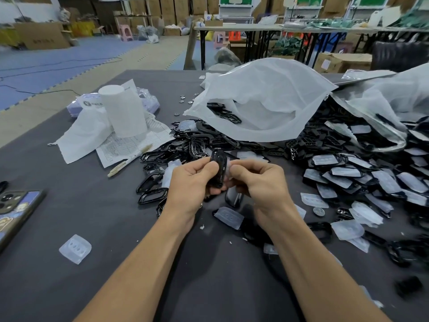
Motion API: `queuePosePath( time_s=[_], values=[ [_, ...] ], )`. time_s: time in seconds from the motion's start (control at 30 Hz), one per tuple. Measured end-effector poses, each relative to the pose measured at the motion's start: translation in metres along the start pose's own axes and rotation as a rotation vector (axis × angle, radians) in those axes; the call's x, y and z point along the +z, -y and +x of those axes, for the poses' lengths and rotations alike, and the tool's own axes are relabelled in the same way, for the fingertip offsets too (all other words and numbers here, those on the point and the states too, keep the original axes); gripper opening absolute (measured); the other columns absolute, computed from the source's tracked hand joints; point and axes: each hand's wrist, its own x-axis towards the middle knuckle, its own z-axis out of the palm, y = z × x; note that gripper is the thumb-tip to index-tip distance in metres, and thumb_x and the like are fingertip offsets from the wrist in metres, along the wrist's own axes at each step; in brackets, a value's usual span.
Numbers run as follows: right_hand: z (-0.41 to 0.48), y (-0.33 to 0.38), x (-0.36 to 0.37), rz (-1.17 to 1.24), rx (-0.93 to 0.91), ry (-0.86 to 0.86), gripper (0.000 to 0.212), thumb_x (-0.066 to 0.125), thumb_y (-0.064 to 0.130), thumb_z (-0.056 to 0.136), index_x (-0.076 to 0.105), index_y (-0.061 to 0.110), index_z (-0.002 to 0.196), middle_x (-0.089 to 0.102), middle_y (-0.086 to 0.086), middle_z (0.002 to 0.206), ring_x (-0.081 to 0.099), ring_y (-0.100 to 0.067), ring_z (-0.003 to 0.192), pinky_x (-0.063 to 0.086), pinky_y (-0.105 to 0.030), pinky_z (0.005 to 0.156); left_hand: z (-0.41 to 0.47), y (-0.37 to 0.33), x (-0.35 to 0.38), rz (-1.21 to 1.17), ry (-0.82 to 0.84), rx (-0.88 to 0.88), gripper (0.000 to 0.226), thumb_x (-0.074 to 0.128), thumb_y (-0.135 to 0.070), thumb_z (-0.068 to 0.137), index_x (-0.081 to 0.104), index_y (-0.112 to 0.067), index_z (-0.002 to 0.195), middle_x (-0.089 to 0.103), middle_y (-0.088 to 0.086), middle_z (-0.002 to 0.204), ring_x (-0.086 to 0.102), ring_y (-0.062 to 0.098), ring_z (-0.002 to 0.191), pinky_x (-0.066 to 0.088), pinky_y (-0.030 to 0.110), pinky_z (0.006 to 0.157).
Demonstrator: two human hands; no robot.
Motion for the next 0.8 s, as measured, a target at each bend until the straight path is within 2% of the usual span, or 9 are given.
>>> queuePosePath(
  time_s=[0.2,0.37,0.57,0.63,0.7,0.8],
  values=[
    [-0.003,0.007,-0.007,0.09,0.167,0.12,0.011,0.066,0.0,0.094,0.076,0.004,0.094,0.069,-0.014,0.075,0.063,-0.013,0.06,0.045,-0.02,0.056,0.001,-0.004,-0.006,-0.036,0.091,-0.044,0.036,0.055,-0.007,0.103,0.083,-0.023,0.087,0.069,0.005,0.064,0.059,0.012,0.051,0.046,0.016,0.049],
    [-0.003,0.01,-0.008,0.226,0.293,0.114,0.011,0.063,-0.001,0.095,0.074,-0.001,0.099,0.069,-0.015,0.073,0.065,-0.013,0.056,0.05,-0.02,0.052,0.0,-0.004,-0.009,-0.046,0.128,-0.035,0.032,0.056,-0.006,0.101,0.083,-0.018,0.091,0.067,0.007,0.064,0.059,0.014,0.052,0.046,0.017,0.05],
    [-0.003,0.014,-0.006,0.393,0.387,0.014,0.017,0.062,-0.006,0.093,0.072,0.001,0.082,0.069,-0.01,0.063,0.065,-0.012,0.049,0.051,-0.019,0.045,-0.002,-0.005,-0.006,-0.111,0.121,-0.018,0.02,0.057,-0.004,0.099,0.077,-0.003,0.102,0.072,0.014,0.076,0.062,0.019,0.06,0.051,0.02,0.055],
    [-0.002,0.013,-0.007,0.423,0.362,-0.037,0.017,0.062,-0.006,0.093,0.071,0.002,0.081,0.069,-0.007,0.061,0.065,-0.011,0.048,0.049,-0.019,0.044,-0.001,-0.005,-0.006,-0.172,0.066,-0.057,0.018,0.058,-0.004,0.1,0.076,-0.001,0.102,0.073,0.018,0.079,0.067,0.022,0.064,0.056,0.024,0.057],
    [0.0,0.013,-0.01,0.429,0.309,-0.096,0.017,0.062,-0.006,0.093,0.07,0.002,0.081,0.067,-0.004,0.06,0.063,-0.01,0.047,0.048,-0.018,0.043,0.003,-0.006,-0.008,-0.242,-0.069,-0.097,0.017,0.059,-0.004,0.101,0.075,-0.005,0.097,0.075,0.013,0.073,0.069,0.019,0.058,0.056,0.022,0.054],
    [0.004,0.013,-0.017,0.386,0.263,-0.155,0.017,0.061,-0.006,0.094,0.068,0.004,0.082,0.063,-0.001,0.056,0.056,-0.01,0.043,0.043,-0.018,0.041,0.009,-0.004,-0.015,-0.246,-0.316,-0.104,0.016,0.059,-0.004,0.102,0.072,-0.006,0.112,0.075,0.01,0.07,0.069,0.015,0.055,0.055,0.019,0.052]
  ],
)
